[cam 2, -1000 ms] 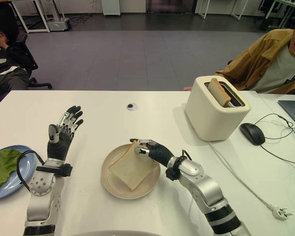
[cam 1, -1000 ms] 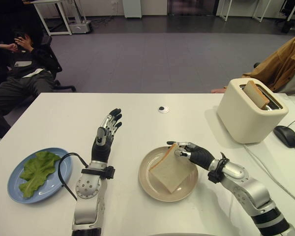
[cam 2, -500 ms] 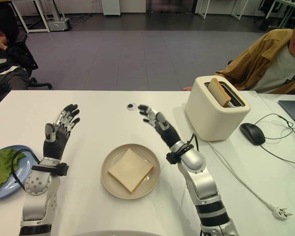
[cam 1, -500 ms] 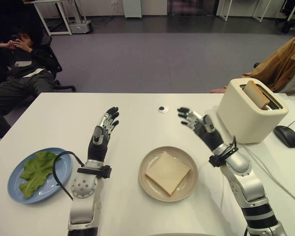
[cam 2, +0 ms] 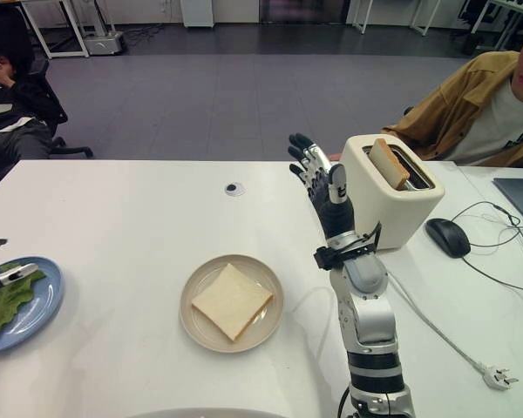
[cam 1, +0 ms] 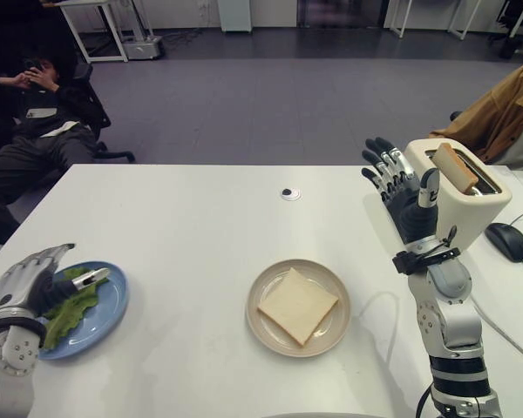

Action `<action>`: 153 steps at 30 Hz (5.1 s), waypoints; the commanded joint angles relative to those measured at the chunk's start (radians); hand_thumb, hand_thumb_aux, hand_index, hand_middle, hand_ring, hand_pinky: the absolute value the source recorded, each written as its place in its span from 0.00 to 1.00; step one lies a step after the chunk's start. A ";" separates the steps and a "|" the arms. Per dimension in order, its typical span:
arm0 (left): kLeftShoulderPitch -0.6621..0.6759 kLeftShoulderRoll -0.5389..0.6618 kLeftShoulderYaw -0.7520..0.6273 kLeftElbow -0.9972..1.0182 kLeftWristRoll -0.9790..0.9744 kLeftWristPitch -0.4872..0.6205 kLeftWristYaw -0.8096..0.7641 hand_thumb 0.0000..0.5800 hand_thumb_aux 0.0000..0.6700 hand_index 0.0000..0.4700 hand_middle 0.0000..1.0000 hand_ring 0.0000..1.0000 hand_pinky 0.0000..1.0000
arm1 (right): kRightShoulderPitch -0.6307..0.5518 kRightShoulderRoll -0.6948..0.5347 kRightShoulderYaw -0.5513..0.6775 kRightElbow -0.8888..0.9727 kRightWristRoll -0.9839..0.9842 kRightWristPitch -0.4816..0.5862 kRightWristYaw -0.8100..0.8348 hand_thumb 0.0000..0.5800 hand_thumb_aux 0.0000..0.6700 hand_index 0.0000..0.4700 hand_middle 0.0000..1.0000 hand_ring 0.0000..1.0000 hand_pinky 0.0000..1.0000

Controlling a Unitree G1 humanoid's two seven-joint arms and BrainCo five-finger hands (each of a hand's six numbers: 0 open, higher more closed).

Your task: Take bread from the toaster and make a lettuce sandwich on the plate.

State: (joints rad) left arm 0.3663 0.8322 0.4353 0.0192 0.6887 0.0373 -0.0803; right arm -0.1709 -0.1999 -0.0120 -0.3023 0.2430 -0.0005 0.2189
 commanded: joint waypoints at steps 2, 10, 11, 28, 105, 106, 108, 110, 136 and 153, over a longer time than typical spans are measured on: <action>-0.030 0.069 -0.134 0.171 0.145 0.053 0.068 0.00 0.00 0.00 0.09 0.09 0.09 | 0.028 0.000 -0.029 -0.032 0.012 0.029 0.001 0.00 0.00 0.00 0.00 0.00 0.00; -0.088 0.083 -0.302 0.279 0.203 0.092 0.084 0.00 0.00 0.00 0.00 0.00 0.00 | 0.037 0.004 -0.041 -0.052 0.019 0.052 0.012 0.00 0.00 0.00 0.00 0.00 0.00; -0.091 0.085 -0.314 0.281 0.200 0.095 0.083 0.47 0.27 0.27 0.00 0.00 0.00 | 0.037 0.004 -0.041 -0.053 0.020 0.053 0.012 0.00 0.00 0.00 0.00 0.00 0.00; -0.120 0.120 -0.314 0.160 0.158 0.082 0.145 1.00 1.00 1.00 0.00 0.00 0.00 | 0.029 0.013 -0.029 -0.035 0.005 0.041 0.017 0.00 0.00 0.00 0.00 0.00 0.00; -0.298 -0.741 -0.209 -0.385 -0.807 0.048 -0.187 0.00 0.00 0.00 0.00 0.00 0.00 | -0.268 -0.522 -0.096 0.843 -0.728 -0.270 -0.340 0.01 0.00 0.00 0.00 0.00 0.00; -0.289 -0.739 -0.206 -0.375 -0.812 0.034 -0.182 0.00 0.00 0.00 0.00 0.00 0.00 | -0.288 -0.521 -0.070 0.903 -0.746 -0.279 -0.355 0.39 0.22 0.22 0.00 0.00 0.00; -0.278 -0.735 -0.202 -0.365 -0.826 0.020 -0.177 0.00 0.00 0.00 0.00 0.00 0.00 | -0.328 -0.517 -0.030 1.013 -0.772 -0.296 -0.391 0.76 0.51 0.51 0.00 0.00 0.00; -0.269 -0.732 -0.202 -0.367 -0.840 0.009 -0.176 0.00 0.00 0.00 0.00 0.00 0.00 | -0.370 -0.514 0.000 1.109 -0.786 -0.313 -0.429 0.86 0.63 0.63 0.00 0.00 0.00; -0.235 -0.721 -0.248 -0.381 -0.848 -0.078 -0.140 0.00 0.00 0.00 0.00 0.00 0.00 | -0.376 -0.515 -0.090 0.779 -0.568 -0.565 -0.640 1.00 1.00 1.00 0.00 0.00 0.00; -0.257 -0.712 -0.269 -0.381 -0.850 -0.074 -0.127 0.00 0.00 0.00 0.00 0.00 0.00 | -0.017 -0.336 0.270 0.016 0.253 0.306 0.211 1.00 1.00 1.00 0.00 0.00 0.00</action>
State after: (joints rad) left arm 0.1111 0.1094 0.1690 -0.3619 -0.1588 -0.0440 -0.2104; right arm -0.2028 -0.5542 0.2316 -0.2928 0.5405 0.2878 0.4207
